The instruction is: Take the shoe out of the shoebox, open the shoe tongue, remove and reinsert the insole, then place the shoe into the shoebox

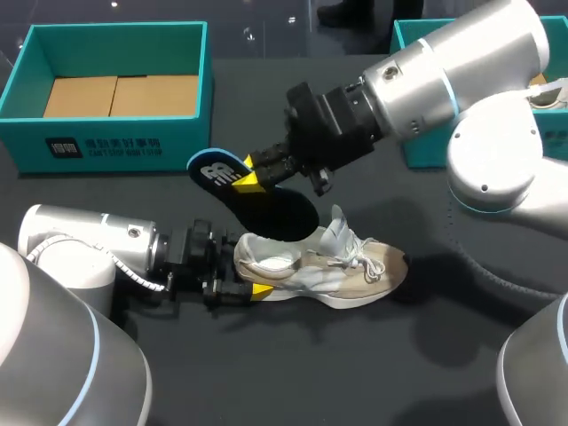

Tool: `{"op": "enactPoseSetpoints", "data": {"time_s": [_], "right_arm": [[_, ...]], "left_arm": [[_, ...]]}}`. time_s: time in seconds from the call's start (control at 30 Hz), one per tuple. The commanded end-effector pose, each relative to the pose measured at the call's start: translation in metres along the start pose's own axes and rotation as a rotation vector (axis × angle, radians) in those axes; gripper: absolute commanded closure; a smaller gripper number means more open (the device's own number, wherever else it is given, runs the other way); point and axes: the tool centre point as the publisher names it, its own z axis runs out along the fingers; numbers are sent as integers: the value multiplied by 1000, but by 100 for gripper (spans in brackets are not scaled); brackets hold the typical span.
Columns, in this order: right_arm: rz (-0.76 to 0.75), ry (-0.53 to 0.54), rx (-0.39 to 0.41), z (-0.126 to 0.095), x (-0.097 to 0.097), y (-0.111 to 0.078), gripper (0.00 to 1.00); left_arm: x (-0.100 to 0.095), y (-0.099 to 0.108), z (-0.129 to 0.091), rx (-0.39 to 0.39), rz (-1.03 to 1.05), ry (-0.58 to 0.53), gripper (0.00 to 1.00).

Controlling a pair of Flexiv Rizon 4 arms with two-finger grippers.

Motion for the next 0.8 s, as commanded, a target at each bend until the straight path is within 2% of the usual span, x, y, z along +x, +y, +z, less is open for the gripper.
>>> {"op": "enactPoseSetpoints", "data": {"time_s": [0.03, 0.1, 0.3, 0.43, 0.5, 0.6, 0.8], "right_arm": [[-1, -7, -31, 1, 4, -3, 100], [-1, -7, -31, 1, 4, -3, 100], [-7, -107, -96, -28, 15, 51, 100], [-22, -101, -166, -43, 26, 73, 100], [44, -78, -199, -50, 30, 76, 100], [126, -149, -247, -68, 42, 76, 100], [126, -149, -247, -68, 42, 76, 100]], "left_arm": [[0, 1, 0, -1, 0, -1, 100], [0, 1, 0, -1, 0, -1, 100], [0, 1, 0, -1, 0, -1, 100], [0, 1, 0, -1, 0, -1, 100], [0, 1, 0, -1, 0, -1, 100], [0, 1, 0, -1, 0, -1, 100], [0, 1, 0, -1, 0, -1, 100]]}}
